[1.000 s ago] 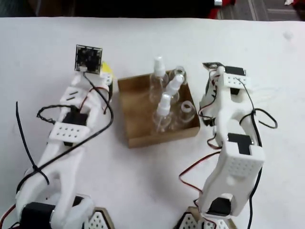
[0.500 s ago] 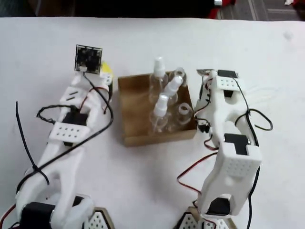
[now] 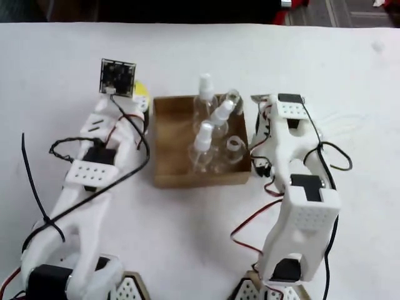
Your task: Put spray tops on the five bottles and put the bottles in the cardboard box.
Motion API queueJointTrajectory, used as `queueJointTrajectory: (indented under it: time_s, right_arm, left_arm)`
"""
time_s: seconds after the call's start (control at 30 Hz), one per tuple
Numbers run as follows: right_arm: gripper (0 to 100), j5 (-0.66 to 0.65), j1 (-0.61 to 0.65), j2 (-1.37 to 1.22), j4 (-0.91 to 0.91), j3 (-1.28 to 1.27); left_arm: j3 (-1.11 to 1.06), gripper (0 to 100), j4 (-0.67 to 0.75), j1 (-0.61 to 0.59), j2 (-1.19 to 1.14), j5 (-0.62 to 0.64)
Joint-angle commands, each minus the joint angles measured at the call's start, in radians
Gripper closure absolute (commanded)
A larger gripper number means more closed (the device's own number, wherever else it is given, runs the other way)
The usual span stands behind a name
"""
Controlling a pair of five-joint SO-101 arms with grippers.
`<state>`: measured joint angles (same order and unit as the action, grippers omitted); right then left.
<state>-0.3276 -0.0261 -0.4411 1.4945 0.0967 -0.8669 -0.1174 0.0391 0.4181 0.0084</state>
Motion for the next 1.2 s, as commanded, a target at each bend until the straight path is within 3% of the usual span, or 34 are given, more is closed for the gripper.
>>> queueJointTrajectory:
  time_s: [0.0, 0.2, 0.4, 0.53, 1.03, 1.17]
  right_arm:
    - [98.2, -0.124, -0.087, 0.124, 0.015, 0.221]
    - [97.4, -0.634, -0.101, 0.094, -0.041, 0.451]
    - [82.7, -0.750, -0.173, -0.068, -0.062, 0.540]
    - [80.4, -0.916, -0.226, -0.174, -0.058, 0.617]
    - [80.2, -0.988, -0.225, -0.363, -0.056, 0.753]
    - [80.3, -1.059, -0.225, -0.355, 0.033, 0.755]
  left_arm:
    - [0.055, 98, 0.025, 0.008, 0.004, 0.003]
    - [0.054, 98, 0.023, 0.008, 0.004, 0.003]
    - [0.054, 98, 0.025, 0.008, 0.004, 0.003]
    - [0.054, 98, 0.028, 0.010, 0.004, 0.003]
    - [-0.006, 98, 0.137, 0.021, 0.004, -0.026]
    - [-0.009, 98, 0.135, 0.041, 0.004, -0.052]
